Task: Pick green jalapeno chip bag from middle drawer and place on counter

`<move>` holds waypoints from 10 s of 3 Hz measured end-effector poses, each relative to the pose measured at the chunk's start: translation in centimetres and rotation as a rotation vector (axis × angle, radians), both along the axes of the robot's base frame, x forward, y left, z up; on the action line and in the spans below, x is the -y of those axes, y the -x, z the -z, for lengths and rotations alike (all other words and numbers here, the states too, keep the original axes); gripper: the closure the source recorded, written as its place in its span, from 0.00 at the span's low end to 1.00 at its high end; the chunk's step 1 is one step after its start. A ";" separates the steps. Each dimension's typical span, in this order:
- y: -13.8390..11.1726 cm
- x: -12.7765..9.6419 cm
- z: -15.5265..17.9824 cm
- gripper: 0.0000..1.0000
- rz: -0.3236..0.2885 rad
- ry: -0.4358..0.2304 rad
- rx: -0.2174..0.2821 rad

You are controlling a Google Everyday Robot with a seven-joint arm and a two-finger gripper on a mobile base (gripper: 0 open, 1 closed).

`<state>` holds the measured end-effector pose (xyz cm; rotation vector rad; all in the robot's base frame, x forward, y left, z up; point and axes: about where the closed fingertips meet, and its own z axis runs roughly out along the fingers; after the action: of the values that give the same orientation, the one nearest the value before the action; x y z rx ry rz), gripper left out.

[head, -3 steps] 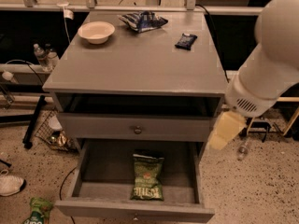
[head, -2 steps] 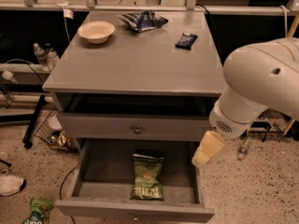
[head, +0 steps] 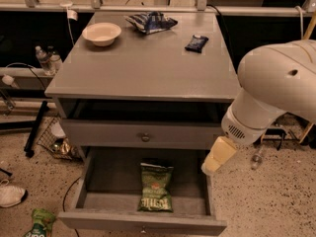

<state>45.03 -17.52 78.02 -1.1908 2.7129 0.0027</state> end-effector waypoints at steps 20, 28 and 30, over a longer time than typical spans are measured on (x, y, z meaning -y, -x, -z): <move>-8.7 -10.0 24.3 1.00 0.568 -0.434 0.168; -8.6 1.8 -2.9 1.00 0.573 -0.304 0.725; -12.4 0.8 -14.5 1.00 0.416 -0.164 0.960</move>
Offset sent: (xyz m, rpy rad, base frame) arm 0.0080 0.0780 -0.2439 0.0768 0.2138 -0.5727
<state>57.43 -18.31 92.51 -0.3781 1.9741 -0.3083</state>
